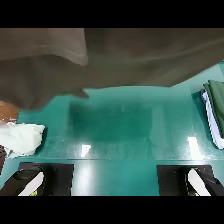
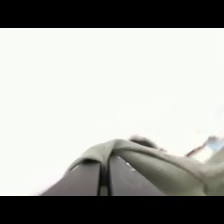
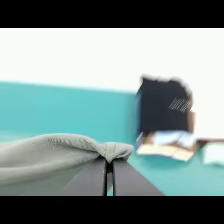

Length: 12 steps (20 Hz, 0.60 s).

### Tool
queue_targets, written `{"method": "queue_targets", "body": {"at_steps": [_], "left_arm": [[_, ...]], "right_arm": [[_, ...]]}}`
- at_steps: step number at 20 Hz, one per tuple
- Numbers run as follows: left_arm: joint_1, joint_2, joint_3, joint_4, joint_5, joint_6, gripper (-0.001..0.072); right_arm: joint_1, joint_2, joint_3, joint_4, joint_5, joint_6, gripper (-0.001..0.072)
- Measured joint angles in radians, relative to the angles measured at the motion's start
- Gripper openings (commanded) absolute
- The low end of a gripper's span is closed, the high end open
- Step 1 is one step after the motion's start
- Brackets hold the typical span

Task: Fold the shirts.

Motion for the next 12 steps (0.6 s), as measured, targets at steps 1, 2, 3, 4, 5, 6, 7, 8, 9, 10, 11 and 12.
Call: {"method": "queue_targets", "body": {"at_steps": [1, 2, 3, 4, 5, 6, 7, 8, 9, 10, 11, 12], "left_arm": [[0.0, 0.0, 0.031, -0.016, 0.002, -0.012, 0.0028], [0.0, 0.001, 0.053, -0.032, 0.003, -0.021, 0.0028], [0.0, -0.001, 0.06, -0.045, 0.002, -0.027, 0.0028], [0.0, -0.003, 0.049, -0.057, -0.002, -0.034, 0.0028], [0.0, -0.004, 0.02, -0.057, -0.005, -0.037, 0.0028], [0.0, -0.008, -0.03, -0.06, -0.007, -0.041, 0.0028], [0.0, -0.013, -0.087, -0.062, -0.009, -0.043, 0.0029], [0.0, -0.026, -0.156, -0.064, -0.016, -0.045, 0.0028], [0.0, -0.045, -0.22, -0.065, -0.028, -0.046, 0.0029], [0.0, -0.072, -0.284, -0.066, -0.041, -0.047, 0.0029], [0.0, -0.108, -0.348, -0.065, -0.059, -0.046, 0.0029], [0.0, -0.15, -0.405, -0.064, -0.079, -0.046, 0.0029]], "right_arm": [[-0.018, 0.0, 0.04, 0.0, 0.006, 0.001, 0.002], [-0.032, 0.0, 0.071, 0.001, 0.01, 0.001, 0.002], [-0.043, 0.001, 0.086, 0.002, 0.014, 0.001, 0.002], [-0.05, 0.002, 0.089, 0.003, 0.017, 0.002, 0.002], [-0.056, -0.002, 0.08, 0.008, 0.021, 0.002, 0.002], [-0.06, -0.014, 0.062, 0.012, 0.028, 0.002, 0.002], [-0.063, -0.032, 0.041, 0.01, 0.045, 0.002, 0.002], [-0.063, -0.057, 0.017, 0.01, 0.067, 0.003, 0.002], [-0.059, -0.09, -0.013, 0.014, 0.093, 0.003, 0.002], [-0.043, -0.13, -0.048, 0.017, 0.121, 0.003, 0.002], [-0.023, -0.172, -0.082, 0.014, 0.145, 0.003, 0.002], [0.006, -0.221, -0.12, 0.004, 0.165, 0.003, 0.002]]}}
